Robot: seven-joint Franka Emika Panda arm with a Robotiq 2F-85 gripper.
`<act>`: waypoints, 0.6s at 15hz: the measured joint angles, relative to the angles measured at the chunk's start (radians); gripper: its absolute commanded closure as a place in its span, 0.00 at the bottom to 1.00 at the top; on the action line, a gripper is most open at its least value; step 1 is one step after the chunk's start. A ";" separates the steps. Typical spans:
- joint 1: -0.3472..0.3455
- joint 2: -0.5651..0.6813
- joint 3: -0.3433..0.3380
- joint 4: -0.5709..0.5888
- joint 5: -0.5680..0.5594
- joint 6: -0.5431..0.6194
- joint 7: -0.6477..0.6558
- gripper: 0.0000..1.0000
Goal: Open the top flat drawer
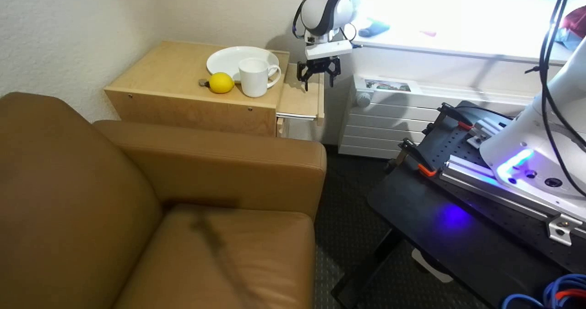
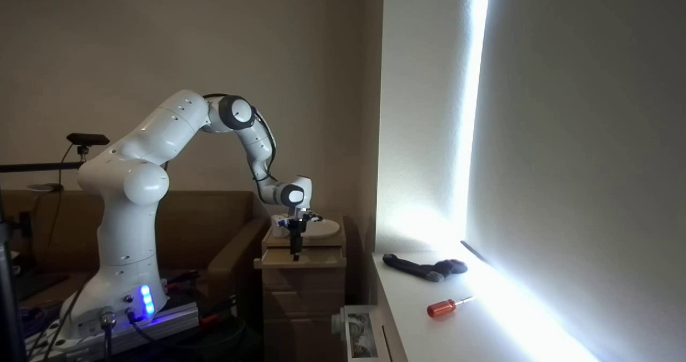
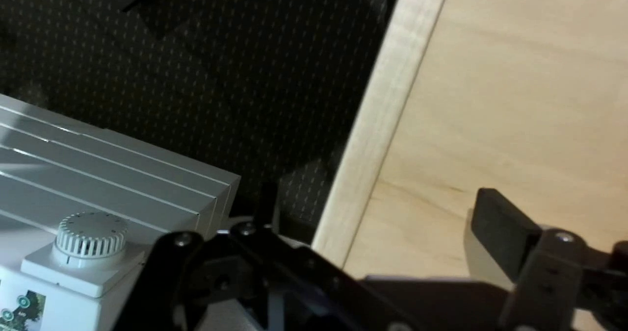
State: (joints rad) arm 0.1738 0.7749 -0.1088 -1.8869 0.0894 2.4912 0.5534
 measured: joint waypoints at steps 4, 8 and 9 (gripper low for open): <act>0.004 0.021 -0.013 0.021 0.000 -0.001 0.003 0.00; 0.003 0.032 -0.034 0.019 0.000 -0.009 0.028 0.00; 0.002 0.036 -0.043 0.019 0.001 -0.012 0.032 0.00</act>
State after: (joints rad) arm 0.1759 0.8113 -0.1516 -1.8677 0.0902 2.4793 0.5859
